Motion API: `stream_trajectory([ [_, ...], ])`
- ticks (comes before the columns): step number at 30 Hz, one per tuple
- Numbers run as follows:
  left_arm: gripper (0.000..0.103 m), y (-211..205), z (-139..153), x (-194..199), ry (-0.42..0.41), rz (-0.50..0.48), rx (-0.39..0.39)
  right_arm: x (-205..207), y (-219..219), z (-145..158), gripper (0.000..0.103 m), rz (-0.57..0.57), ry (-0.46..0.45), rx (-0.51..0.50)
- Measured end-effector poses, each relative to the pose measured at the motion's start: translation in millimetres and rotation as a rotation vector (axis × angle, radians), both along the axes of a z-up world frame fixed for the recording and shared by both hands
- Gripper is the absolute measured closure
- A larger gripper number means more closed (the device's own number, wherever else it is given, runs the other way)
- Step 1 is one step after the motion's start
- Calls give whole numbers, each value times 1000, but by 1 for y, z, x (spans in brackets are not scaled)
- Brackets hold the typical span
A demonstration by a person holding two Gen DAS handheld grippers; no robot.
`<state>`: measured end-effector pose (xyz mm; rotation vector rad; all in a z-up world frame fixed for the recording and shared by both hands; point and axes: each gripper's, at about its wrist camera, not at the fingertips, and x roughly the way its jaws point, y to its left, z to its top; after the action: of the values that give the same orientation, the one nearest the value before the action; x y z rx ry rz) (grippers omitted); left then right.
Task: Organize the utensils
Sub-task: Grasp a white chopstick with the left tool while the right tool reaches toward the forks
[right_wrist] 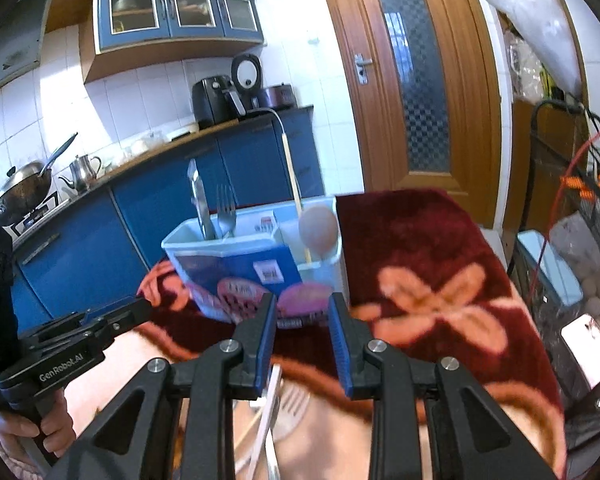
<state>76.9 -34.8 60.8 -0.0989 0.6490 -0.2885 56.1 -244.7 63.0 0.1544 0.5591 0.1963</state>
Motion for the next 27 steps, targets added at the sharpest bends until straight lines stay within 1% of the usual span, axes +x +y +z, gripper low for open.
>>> stream_trajectory([
  [5, 76, -9, -14, -3, 71, -38, 9, -7, -2, -14, 74, 2, 63, 1],
  [9, 76, -17, -22, -4, 99, -60, 22, -9, -6, -25, 74, -9, 107, 7],
  [13, 76, -25, -29, -4, 139, -79, 16, -12, -12, -32, 74, -22, 140, 16],
  [21, 76, -38, -44, 1, 206, -102, 27, -17, -22, -45, 73, -22, 188, 34],
  [27, 76, -50, -49, 3, 246, -128, 44, -19, -30, -51, 72, -26, 204, 46],
])
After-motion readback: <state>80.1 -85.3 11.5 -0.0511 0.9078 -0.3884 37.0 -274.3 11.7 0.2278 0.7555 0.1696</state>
